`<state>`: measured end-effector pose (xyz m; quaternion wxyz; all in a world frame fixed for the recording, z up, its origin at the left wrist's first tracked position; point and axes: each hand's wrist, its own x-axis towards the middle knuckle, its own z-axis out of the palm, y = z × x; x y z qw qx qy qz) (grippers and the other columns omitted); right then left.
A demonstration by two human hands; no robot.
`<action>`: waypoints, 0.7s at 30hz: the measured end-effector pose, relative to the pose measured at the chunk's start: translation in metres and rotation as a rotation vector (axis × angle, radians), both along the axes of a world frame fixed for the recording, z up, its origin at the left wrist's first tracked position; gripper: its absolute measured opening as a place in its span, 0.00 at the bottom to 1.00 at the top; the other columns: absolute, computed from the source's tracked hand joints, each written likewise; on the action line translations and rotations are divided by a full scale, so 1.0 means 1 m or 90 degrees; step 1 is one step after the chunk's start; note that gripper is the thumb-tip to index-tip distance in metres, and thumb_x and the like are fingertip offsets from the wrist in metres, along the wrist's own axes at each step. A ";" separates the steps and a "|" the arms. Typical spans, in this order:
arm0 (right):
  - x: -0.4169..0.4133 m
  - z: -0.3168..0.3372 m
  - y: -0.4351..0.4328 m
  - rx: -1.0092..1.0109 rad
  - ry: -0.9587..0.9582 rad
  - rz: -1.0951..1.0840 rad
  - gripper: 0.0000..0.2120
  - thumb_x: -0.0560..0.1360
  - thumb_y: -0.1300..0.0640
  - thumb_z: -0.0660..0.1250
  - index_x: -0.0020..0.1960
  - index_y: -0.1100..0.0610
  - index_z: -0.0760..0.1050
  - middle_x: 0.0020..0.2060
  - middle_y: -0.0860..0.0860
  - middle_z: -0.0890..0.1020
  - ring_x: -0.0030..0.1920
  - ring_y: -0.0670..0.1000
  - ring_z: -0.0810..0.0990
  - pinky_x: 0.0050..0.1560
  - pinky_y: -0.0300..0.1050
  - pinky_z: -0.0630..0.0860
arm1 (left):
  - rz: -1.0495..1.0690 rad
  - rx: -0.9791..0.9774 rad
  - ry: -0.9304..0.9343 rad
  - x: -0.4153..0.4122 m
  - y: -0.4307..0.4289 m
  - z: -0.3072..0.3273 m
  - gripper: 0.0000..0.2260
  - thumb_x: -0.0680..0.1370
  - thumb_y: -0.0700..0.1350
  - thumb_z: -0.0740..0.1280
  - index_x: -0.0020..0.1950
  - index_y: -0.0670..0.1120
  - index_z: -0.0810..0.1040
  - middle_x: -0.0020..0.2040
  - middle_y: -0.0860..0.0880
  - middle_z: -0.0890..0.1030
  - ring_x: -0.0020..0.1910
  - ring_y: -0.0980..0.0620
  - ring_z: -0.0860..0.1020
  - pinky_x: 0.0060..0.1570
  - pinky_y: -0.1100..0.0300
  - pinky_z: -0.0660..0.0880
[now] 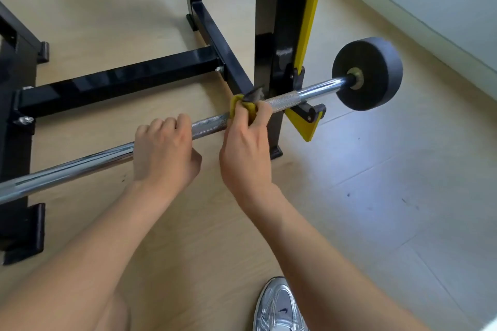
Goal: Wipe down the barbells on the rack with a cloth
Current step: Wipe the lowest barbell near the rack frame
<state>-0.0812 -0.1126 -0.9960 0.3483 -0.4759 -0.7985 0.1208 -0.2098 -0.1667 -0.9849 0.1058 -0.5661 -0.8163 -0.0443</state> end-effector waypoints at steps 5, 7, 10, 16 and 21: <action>0.017 0.009 0.027 0.038 -0.099 0.040 0.12 0.84 0.54 0.63 0.65 0.55 0.77 0.69 0.51 0.71 0.47 0.53 0.80 0.37 0.44 0.70 | 0.080 -0.048 0.011 0.004 0.007 0.013 0.13 0.74 0.52 0.72 0.43 0.47 0.70 0.35 0.48 0.75 0.39 0.45 0.72 0.41 0.52 0.66; 0.021 0.012 0.037 -0.014 -0.053 -0.109 0.12 0.86 0.55 0.60 0.66 0.56 0.77 0.77 0.50 0.70 0.49 0.56 0.84 0.40 0.43 0.68 | 0.128 -0.030 0.027 0.001 0.000 0.007 0.13 0.71 0.52 0.73 0.44 0.47 0.73 0.38 0.47 0.79 0.44 0.43 0.74 0.48 0.49 0.67; -0.003 0.004 0.006 -0.019 -0.038 -0.062 0.14 0.84 0.56 0.63 0.69 0.56 0.76 0.79 0.48 0.69 0.51 0.58 0.86 0.40 0.47 0.77 | 0.150 -0.011 0.025 -0.002 0.000 0.009 0.09 0.74 0.50 0.71 0.42 0.47 0.74 0.33 0.48 0.75 0.33 0.45 0.71 0.39 0.53 0.65; 0.010 0.006 0.025 0.024 0.029 0.120 0.19 0.81 0.57 0.60 0.68 0.51 0.81 0.60 0.47 0.85 0.50 0.48 0.84 0.51 0.49 0.83 | 0.148 -0.065 0.008 -0.008 0.008 0.014 0.12 0.80 0.50 0.66 0.38 0.50 0.73 0.29 0.50 0.71 0.26 0.48 0.70 0.29 0.60 0.63; -0.017 -0.003 0.005 0.021 0.040 0.017 0.14 0.85 0.55 0.60 0.65 0.56 0.80 0.65 0.48 0.81 0.50 0.52 0.84 0.42 0.50 0.82 | 0.142 -0.114 -0.011 -0.014 0.016 0.020 0.06 0.77 0.49 0.67 0.43 0.49 0.79 0.33 0.48 0.75 0.37 0.41 0.78 0.36 0.56 0.69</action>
